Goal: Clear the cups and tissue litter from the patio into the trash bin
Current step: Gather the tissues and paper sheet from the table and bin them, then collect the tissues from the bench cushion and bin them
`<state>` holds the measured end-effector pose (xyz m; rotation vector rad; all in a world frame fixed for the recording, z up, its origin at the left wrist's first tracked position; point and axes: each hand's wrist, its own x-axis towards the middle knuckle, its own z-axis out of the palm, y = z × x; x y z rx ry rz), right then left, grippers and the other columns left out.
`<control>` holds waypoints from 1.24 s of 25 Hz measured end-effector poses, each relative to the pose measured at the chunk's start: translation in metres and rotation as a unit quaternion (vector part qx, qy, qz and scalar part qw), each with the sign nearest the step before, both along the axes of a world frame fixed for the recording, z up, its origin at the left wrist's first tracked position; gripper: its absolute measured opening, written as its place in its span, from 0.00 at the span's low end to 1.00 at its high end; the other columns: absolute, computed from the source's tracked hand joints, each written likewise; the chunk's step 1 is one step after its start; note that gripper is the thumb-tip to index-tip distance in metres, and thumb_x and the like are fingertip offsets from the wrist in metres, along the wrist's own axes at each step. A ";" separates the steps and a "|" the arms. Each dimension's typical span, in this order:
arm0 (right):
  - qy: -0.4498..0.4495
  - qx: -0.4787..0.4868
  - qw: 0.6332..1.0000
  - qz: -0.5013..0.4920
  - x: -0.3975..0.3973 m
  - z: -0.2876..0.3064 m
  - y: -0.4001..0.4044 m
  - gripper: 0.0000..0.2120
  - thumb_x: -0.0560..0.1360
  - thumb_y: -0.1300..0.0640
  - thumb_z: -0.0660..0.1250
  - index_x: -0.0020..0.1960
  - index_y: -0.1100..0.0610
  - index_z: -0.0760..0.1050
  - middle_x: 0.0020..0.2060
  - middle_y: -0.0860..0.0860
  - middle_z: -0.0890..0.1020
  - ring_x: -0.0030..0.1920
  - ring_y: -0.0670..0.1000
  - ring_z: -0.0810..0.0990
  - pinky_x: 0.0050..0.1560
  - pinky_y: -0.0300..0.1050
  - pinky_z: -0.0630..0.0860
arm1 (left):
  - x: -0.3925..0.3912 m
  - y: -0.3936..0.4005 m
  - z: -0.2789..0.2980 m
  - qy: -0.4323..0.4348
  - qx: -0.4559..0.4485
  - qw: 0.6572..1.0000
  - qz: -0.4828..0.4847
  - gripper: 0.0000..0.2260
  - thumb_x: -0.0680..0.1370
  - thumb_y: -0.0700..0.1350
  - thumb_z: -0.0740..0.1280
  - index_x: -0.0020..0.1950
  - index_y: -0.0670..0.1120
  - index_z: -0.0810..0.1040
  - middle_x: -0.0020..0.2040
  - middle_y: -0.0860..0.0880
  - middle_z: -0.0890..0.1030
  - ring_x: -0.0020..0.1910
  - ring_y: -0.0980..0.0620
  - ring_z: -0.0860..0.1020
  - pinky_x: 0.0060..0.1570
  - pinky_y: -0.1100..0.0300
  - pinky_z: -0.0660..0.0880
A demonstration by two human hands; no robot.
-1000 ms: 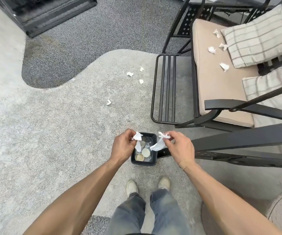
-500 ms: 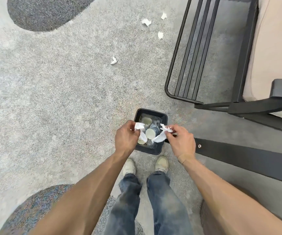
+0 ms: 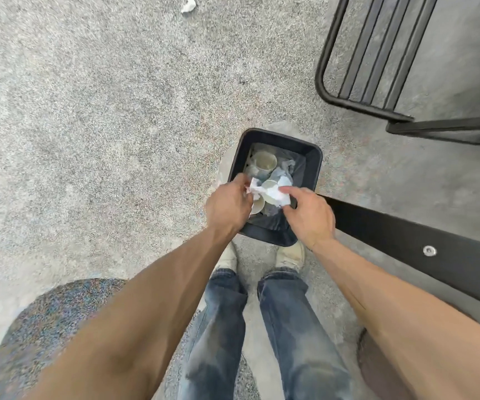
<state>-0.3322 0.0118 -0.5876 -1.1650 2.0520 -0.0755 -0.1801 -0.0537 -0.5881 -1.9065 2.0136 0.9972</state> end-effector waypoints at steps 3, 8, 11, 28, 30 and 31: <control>-0.013 0.029 0.999 -0.009 -0.003 -0.001 -0.002 0.23 0.74 0.59 0.66 0.66 0.43 0.73 0.62 0.48 0.78 0.57 0.56 0.78 0.54 0.48 0.74 | 0.001 0.002 -0.006 -0.016 0.004 1.000 -0.020 0.12 0.79 0.51 0.65 0.62 0.52 0.73 0.51 0.50 0.84 0.46 0.45 0.81 0.39 0.56 0.74; -0.022 0.031 0.999 0.001 -0.007 0.026 -0.008 0.25 0.73 0.57 0.66 0.67 0.40 0.72 0.64 0.48 0.77 0.52 0.55 0.80 0.53 0.48 0.76 | 0.007 -0.004 0.022 0.006 0.002 1.000 -0.003 0.12 0.78 0.50 0.66 0.61 0.53 0.74 0.52 0.51 0.84 0.47 0.46 0.81 0.44 0.52 0.79; -0.011 0.018 1.000 -0.004 -0.007 0.055 -0.012 0.25 0.73 0.57 0.67 0.67 0.40 0.71 0.63 0.49 0.78 0.52 0.56 0.80 0.52 0.49 0.76 | 0.014 -0.010 0.053 0.020 -0.010 1.000 0.009 0.11 0.77 0.49 0.66 0.59 0.52 0.75 0.53 0.51 0.83 0.48 0.47 0.81 0.46 0.52 0.78; 0.156 -0.282 0.932 0.164 0.032 0.463 -0.048 0.27 0.73 0.37 0.63 0.71 0.41 0.65 0.70 0.43 0.69 0.73 0.50 0.60 0.71 0.54 0.59 | 0.107 -0.035 0.429 0.119 -0.312 0.934 -0.129 0.20 0.76 0.61 0.64 0.67 0.56 0.74 0.66 0.57 0.76 0.66 0.54 0.72 0.64 0.51 0.69; 0.184 -0.303 0.916 0.190 0.038 0.498 -0.053 0.28 0.73 0.34 0.61 0.71 0.40 0.64 0.71 0.43 0.68 0.74 0.51 0.58 0.71 0.54 0.56 | 0.120 -0.036 0.467 0.100 -0.337 0.926 -0.137 0.25 0.76 0.66 0.59 0.69 0.57 0.72 0.70 0.57 0.72 0.70 0.53 0.69 0.68 0.51 0.63; 0.195 -0.309 0.909 0.203 0.042 0.515 -0.054 0.29 0.73 0.33 0.59 0.71 0.39 0.63 0.72 0.44 0.67 0.75 0.51 0.57 0.72 0.54 0.55 | 0.126 -0.036 0.486 0.085 -0.347 0.924 -0.138 0.27 0.75 0.68 0.56 0.71 0.58 0.70 0.72 0.57 0.70 0.72 0.53 0.66 0.70 0.52 0.60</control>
